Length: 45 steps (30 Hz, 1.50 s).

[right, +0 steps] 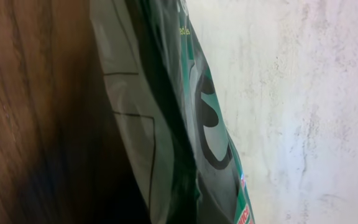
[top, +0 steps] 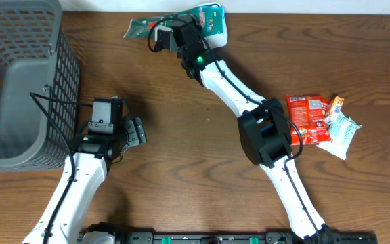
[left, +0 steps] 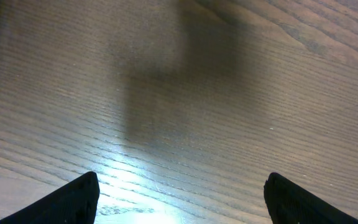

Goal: Scan the item barcode
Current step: 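Hold the gloves pack in front of the white scanner, then lower the gloves pack onto the table right of center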

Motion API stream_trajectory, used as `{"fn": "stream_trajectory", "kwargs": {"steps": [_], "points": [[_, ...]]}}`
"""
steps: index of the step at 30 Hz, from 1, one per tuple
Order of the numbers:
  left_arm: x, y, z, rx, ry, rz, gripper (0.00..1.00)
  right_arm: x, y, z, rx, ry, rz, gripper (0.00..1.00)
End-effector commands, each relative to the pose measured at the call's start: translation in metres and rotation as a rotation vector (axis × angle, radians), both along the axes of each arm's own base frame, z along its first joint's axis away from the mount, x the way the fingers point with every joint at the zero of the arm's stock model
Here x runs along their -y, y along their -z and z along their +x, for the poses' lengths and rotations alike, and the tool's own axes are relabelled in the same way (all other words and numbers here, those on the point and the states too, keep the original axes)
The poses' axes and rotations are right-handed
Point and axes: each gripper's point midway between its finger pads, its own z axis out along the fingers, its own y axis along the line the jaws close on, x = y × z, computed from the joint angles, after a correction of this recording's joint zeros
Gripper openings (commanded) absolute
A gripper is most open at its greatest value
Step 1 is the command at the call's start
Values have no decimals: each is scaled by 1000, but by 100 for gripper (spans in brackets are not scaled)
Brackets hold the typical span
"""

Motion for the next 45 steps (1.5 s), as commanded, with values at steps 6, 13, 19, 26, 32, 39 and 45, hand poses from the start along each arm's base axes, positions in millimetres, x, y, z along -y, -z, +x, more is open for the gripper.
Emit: {"fn": "stream_trajectory", "kwargs": {"steps": [6,13,19,26,32,39,45], "points": [[-3,-1,0,4,-11,9,86,18,-174,-21,104,133,443,1],[-3,-1,0,5,-11,9,86,59,-216,-72,-69,345,679,1],[-3,-1,0,5,-11,9,86,116,-149,-135,-460,740,759,1],[-3,-1,0,5,-11,9,86,153,-75,-183,-874,1033,823,1],[-3,-1,0,4,-11,9,86,181,-26,-198,-955,1178,790,1],[-3,-1,0,4,-11,9,86,203,27,-228,-1031,1285,700,1],[-3,-1,0,4,-11,9,86,216,54,-242,-1024,1330,641,28]]}}
